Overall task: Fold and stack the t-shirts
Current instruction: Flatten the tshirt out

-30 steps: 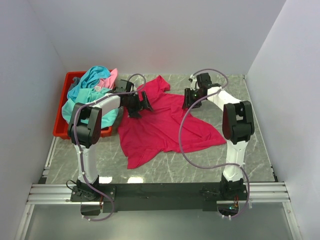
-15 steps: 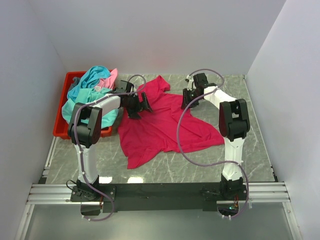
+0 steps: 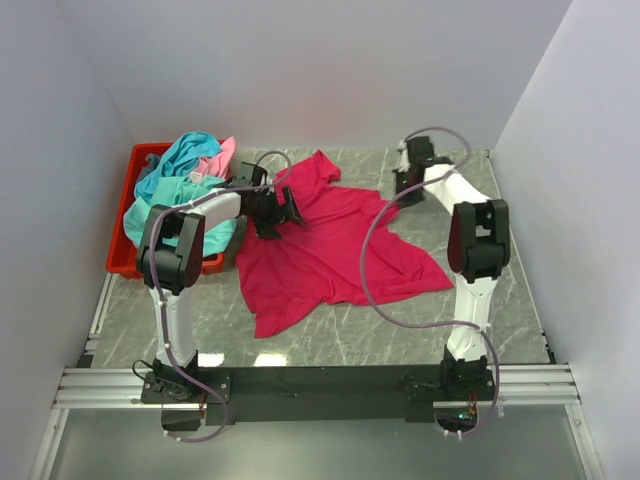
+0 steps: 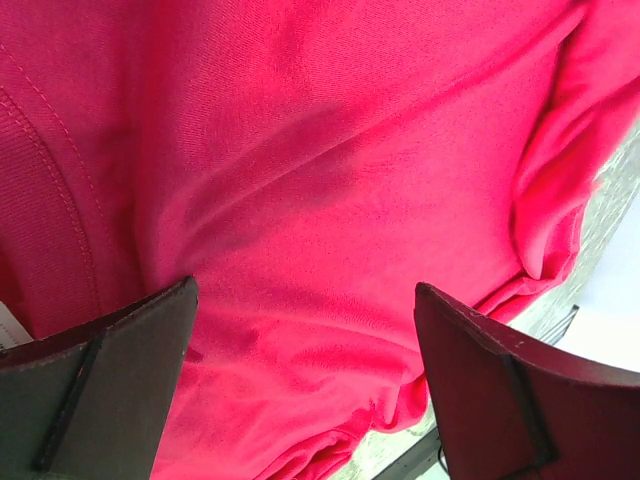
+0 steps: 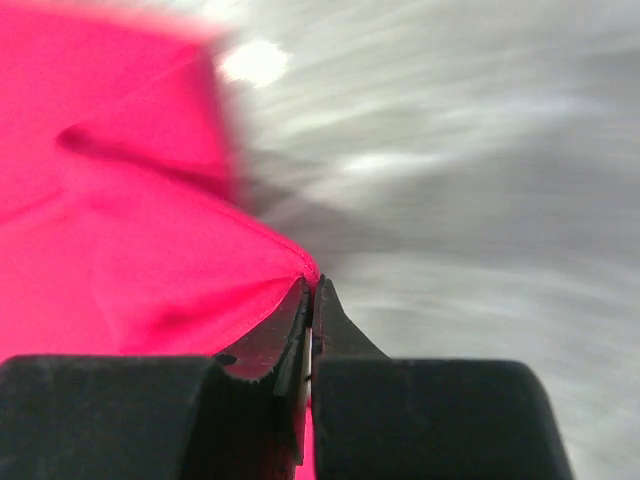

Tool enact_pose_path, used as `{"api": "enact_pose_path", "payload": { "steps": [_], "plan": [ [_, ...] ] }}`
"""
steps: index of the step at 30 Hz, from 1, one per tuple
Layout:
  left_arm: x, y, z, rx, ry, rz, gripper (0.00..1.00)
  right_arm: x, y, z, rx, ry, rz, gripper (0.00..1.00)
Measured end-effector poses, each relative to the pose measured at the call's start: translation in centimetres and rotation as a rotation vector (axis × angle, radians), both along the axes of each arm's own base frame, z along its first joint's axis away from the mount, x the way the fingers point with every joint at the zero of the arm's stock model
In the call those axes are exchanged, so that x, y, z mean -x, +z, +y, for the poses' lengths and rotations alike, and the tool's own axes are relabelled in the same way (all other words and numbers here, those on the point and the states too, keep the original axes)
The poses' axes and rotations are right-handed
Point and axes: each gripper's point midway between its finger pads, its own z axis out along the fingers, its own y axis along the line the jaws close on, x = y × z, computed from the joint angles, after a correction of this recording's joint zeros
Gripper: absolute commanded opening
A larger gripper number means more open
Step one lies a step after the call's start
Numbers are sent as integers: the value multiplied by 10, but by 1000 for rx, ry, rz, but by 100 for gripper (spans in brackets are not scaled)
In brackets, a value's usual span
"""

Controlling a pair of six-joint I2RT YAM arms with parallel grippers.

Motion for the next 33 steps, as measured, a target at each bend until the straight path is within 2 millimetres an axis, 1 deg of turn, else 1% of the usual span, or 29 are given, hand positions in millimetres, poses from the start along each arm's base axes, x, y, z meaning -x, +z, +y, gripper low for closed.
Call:
{"api": "enact_pose_path", "payload": {
  "steps": [1,2,5,6,7,9,10,11,13,15,16,18,20,24,27,29,31,33],
  "plan": [
    [0,0,0,2,-1,0,96,-5,7,-17,44,-35,-21,0],
    [0,0,0,4,-1,0,96,-13,18,-36,91,-75,-54,0],
    [0,0,0,12,2,1,96,-31,57,-90,233,-193,-161,0],
    [0,0,0,15,3,2,96,-37,72,-104,273,-230,-201,4],
    [0,0,0,16,3,2,96,-42,88,-115,308,-265,-242,19],
    [0,0,0,16,3,2,96,-53,116,-127,353,-316,-319,23],
    [0,0,0,16,3,2,96,-58,126,-129,364,-328,-346,34],
    [0,0,0,16,3,3,96,-63,137,-130,371,-346,-378,39],
    [0,0,0,16,3,3,96,-68,153,-130,384,-366,-420,48],
    [0,1,0,16,3,1,96,-71,162,-130,390,-379,-443,54],
    [0,1,0,14,3,2,96,-71,164,-129,388,-380,-449,60],
    [0,2,1,10,6,1,96,-67,161,-127,387,-374,-441,66],
    [1,2,2,3,10,2,96,-55,151,-126,387,-367,-416,67],
    [1,1,6,-19,15,0,96,-17,123,-119,352,-335,-320,67],
    [5,6,15,-68,23,-5,96,19,108,-107,300,-307,-255,67],
    [10,15,25,-112,40,-30,96,39,105,-98,265,-295,-239,67],
    [24,28,40,-169,63,-48,96,60,104,-85,221,-278,-228,67],
    [39,44,55,-234,96,-79,94,77,102,-71,170,-262,-217,67]
  ]
}}
